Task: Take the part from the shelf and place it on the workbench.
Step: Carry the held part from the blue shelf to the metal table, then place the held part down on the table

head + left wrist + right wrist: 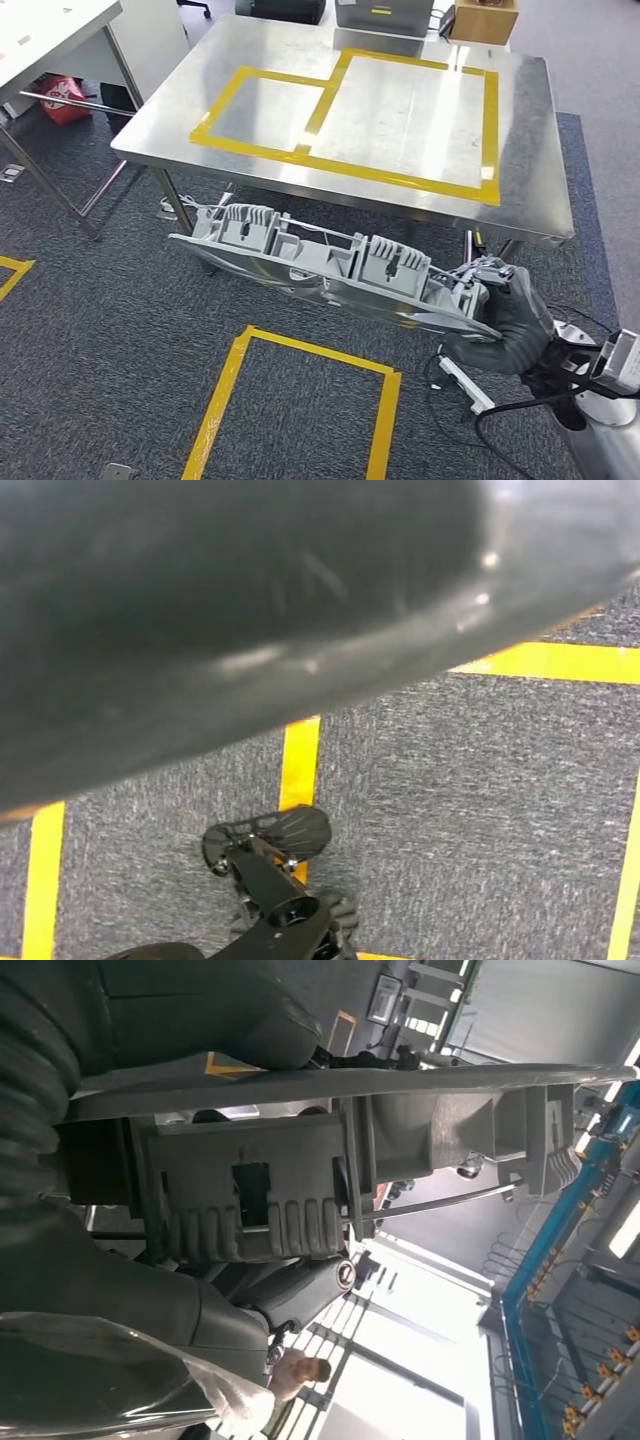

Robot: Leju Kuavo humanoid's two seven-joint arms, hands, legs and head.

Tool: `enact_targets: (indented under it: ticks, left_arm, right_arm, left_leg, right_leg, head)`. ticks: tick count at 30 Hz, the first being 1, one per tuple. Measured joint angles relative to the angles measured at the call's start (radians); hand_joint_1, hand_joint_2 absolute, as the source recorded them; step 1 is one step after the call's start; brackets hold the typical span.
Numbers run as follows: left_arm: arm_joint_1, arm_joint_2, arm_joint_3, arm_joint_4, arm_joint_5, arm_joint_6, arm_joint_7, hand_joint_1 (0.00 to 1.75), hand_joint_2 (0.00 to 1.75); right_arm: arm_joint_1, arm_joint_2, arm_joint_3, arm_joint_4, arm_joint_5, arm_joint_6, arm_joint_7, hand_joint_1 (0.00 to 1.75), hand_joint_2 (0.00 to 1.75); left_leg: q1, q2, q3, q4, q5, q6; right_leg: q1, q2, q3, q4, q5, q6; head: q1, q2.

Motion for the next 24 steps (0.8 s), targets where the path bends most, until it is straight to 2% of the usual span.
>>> enact_targets:
  ticks: [1, 2, 3, 4, 6, 7, 8, 9, 10, 12, 14, 16, 17, 18, 19, 21, 22, 23, 24]
  left_arm:
    - [0.000, -0.001, 0.000, 0.000, 0.000, 0.000, 0.000, 0.00, 0.00]
    - [0.001, -0.001, 0.000, 0.000, -0.001, 0.000, 0.000, 0.00, 0.00]
    - [0.002, -0.002, 0.000, 0.000, -0.001, 0.000, 0.000, 0.00, 0.00]
    - [0.002, -0.004, 0.000, 0.000, -0.002, 0.000, 0.000, 0.00, 0.00]
    - [0.002, -0.004, 0.000, 0.000, -0.003, 0.001, 0.000, 0.00, 0.00]
    - [0.002, -0.002, 0.000, 0.000, -0.003, 0.001, 0.000, 0.00, 0.00]
    - [0.002, 0.000, 0.000, 0.000, -0.004, 0.002, 0.000, 0.00, 0.00]
    - [0.003, 0.001, 0.000, 0.000, -0.004, 0.002, 0.000, 0.00, 0.00]
    - [0.003, 0.001, 0.000, 0.000, -0.005, 0.003, 0.000, 0.00, 0.00]
    - [0.004, 0.000, 0.000, 0.000, -0.007, 0.003, 0.000, 0.00, 0.00]
    - [0.003, 0.000, 0.000, 0.000, -0.007, 0.003, 0.000, 0.00, 0.00]
    - [0.004, 0.000, 0.000, 0.000, -0.007, 0.003, 0.000, 0.00, 0.00]
    - [0.005, 0.000, 0.000, 0.000, -0.007, 0.003, 0.000, 0.00, 0.00]
    - [0.006, -0.001, 0.000, 0.000, -0.007, 0.003, 0.000, 0.00, 0.00]
    - [0.007, -0.001, 0.000, 0.000, -0.008, 0.003, 0.000, 0.00, 0.00]
    - [0.008, 0.000, 0.000, 0.000, -0.008, 0.004, 0.000, 0.00, 0.00]
    - [0.008, 0.001, 0.000, 0.000, -0.008, 0.004, 0.000, 0.00, 0.00]
    - [0.007, 0.002, 0.000, 0.000, -0.008, 0.006, 0.000, 0.00, 0.00]
    - [0.007, 0.004, 0.000, 0.000, -0.008, 0.007, 0.000, 0.00, 0.00]
  right_arm:
    - [-0.002, 0.000, 0.001, 0.000, -0.001, 0.000, 0.000, 1.75, 1.75]
    - [-0.002, 0.000, 0.001, 0.000, -0.002, 0.000, 0.001, 1.75, 1.75]
    - [-0.001, 0.000, 0.002, 0.001, -0.002, 0.000, 0.002, 1.75, 1.75]
    - [-0.001, 0.000, 0.003, 0.001, -0.002, 0.000, 0.002, 1.75, 1.75]
    - [-0.001, 0.000, 0.004, 0.001, -0.002, 0.000, 0.003, 1.75, 1.75]
    - [-0.001, 0.000, 0.005, 0.002, -0.002, 0.000, 0.003, 1.75, 1.75]
    - [-0.001, 0.000, 0.006, 0.002, -0.002, 0.000, 0.003, 1.75, 1.75]
    - [0.000, 0.000, 0.006, 0.003, -0.002, -0.001, 0.003, 1.75, 1.75]
    - [0.001, 0.000, 0.007, 0.003, -0.002, -0.001, 0.004, 1.75, 1.75]
    - [0.004, 0.000, 0.007, 0.003, -0.001, -0.002, 0.004, 1.75, 1.75]
    - [0.004, 0.000, 0.007, 0.002, 0.000, -0.002, 0.005, 1.75, 1.75]
    - [0.005, 0.000, 0.007, 0.002, 0.000, -0.003, 0.005, 1.75, 1.75]
    - [0.005, 0.000, 0.007, 0.003, 0.000, -0.003, 0.005, 1.75, 1.75]
    - [0.006, 0.000, 0.007, 0.003, 0.000, -0.003, 0.005, 1.75, 1.75]
    - [0.007, 0.000, 0.007, 0.003, 0.000, -0.003, 0.005, 1.75, 1.75]
    - [0.007, 0.000, 0.007, 0.003, 0.000, -0.003, 0.005, 1.75, 1.75]
    - [0.007, 0.000, 0.007, 0.003, 0.000, -0.003, 0.005, 1.75, 1.75]
    - [0.008, 0.000, 0.007, 0.003, 0.000, -0.003, 0.005, 1.75, 1.75]
    - [0.008, 0.000, 0.007, 0.003, 0.000, -0.004, 0.005, 1.75, 1.75]
  left_leg:
    - [0.001, 0.003, -0.001, 0.000, 0.000, 0.000]
    - [0.002, 0.005, -0.001, 0.000, -0.001, -0.002]
    - [0.005, 0.007, -0.001, 0.001, -0.003, -0.006]
    - [0.009, 0.008, -0.001, 0.004, -0.006, -0.013]
    - [0.019, 0.008, -0.001, 0.017, -0.016, -0.031]
    - [0.021, 0.008, -0.004, 0.030, -0.024, -0.042]
    - [0.021, 0.007, -0.006, 0.039, -0.029, -0.052]
    - [0.020, 0.007, -0.008, 0.046, -0.033, -0.058]
    - [0.019, 0.007, -0.009, 0.049, -0.035, -0.062]
    - [0.022, 0.007, -0.010, 0.057, -0.044, -0.067]
    - [0.022, 0.007, -0.038, 0.122, -0.083, -0.070]
    - [0.020, 0.007, -0.105, 0.255, -0.138, -0.068]
    - [0.018, 0.007, -0.138, 0.314, -0.153, -0.065]
    - [0.015, 0.007, -0.158, 0.344, -0.151, -0.060]
    - [0.012, 0.007, -0.162, 0.337, -0.129, -0.054]
    - [0.000, 0.004, -0.124, 0.225, -0.049, -0.033]
    - [-0.006, 0.003, -0.100, 0.164, -0.019, -0.024]
    - [-0.011, 0.001, -0.080, 0.114, -0.003, -0.017]
    - [-0.014, 0.000, -0.070, 0.088, -0.001, -0.014]
  right_leg:
    - [-0.004, -0.006, -0.031, 0.064, -0.028, 0.005]
    - [-0.009, -0.009, -0.054, 0.112, -0.042, 0.010]
    - [-0.015, -0.012, -0.063, 0.129, -0.039, 0.017]
    - [-0.021, -0.015, -0.052, 0.108, -0.018, 0.024]
    - [-0.032, -0.022, 0.011, -0.012, 0.039, 0.042]
    - [-0.034, -0.023, 0.042, -0.065, 0.054, 0.045]
    - [-0.035, -0.022, 0.061, -0.095, 0.056, 0.040]
    - [-0.033, -0.019, 0.067, -0.101, 0.049, 0.031]
    - [-0.031, -0.016, 0.068, -0.097, 0.047, 0.017]
    - [-0.030, -0.014, 0.066, -0.091, 0.043, 0.000]
    - [-0.028, -0.014, 0.070, -0.091, 0.041, -0.011]
    - [-0.023, -0.014, 0.073, -0.091, 0.038, -0.018]
    - [-0.019, -0.013, 0.074, -0.091, 0.036, -0.022]
    - [-0.015, -0.012, 0.077, -0.091, 0.034, -0.025]
    - [-0.012, -0.011, 0.081, -0.091, 0.031, -0.028]
    - [-0.008, -0.008, 0.089, -0.092, 0.026, -0.031]
    - [-0.006, -0.007, 0.092, -0.092, 0.023, -0.030]
    - [-0.005, -0.005, 0.092, -0.092, 0.022, -0.028]
    - [-0.004, -0.004, 0.090, -0.093, 0.021, -0.025]
  head:
    - [0.000, 0.000]
    - [0.000, 0.000]
    - [0.000, 0.000]
    - [0.000, 0.000]
    - [0.001, 0.000]
    - [0.003, 0.000]
    - [0.003, 0.000]
    - [0.003, 0.000]
    - [0.002, 0.000]
    - [-0.003, 0.000]
    - [-0.005, 0.000]
    - [-0.008, 0.000]
    - [-0.008, 0.000]
    - [-0.008, 0.000]
    - [-0.008, 0.000]
    - [-0.008, 0.000]
    - [-0.008, 0.000]
    - [-0.008, 0.000]
    - [-0.007, 0.000]
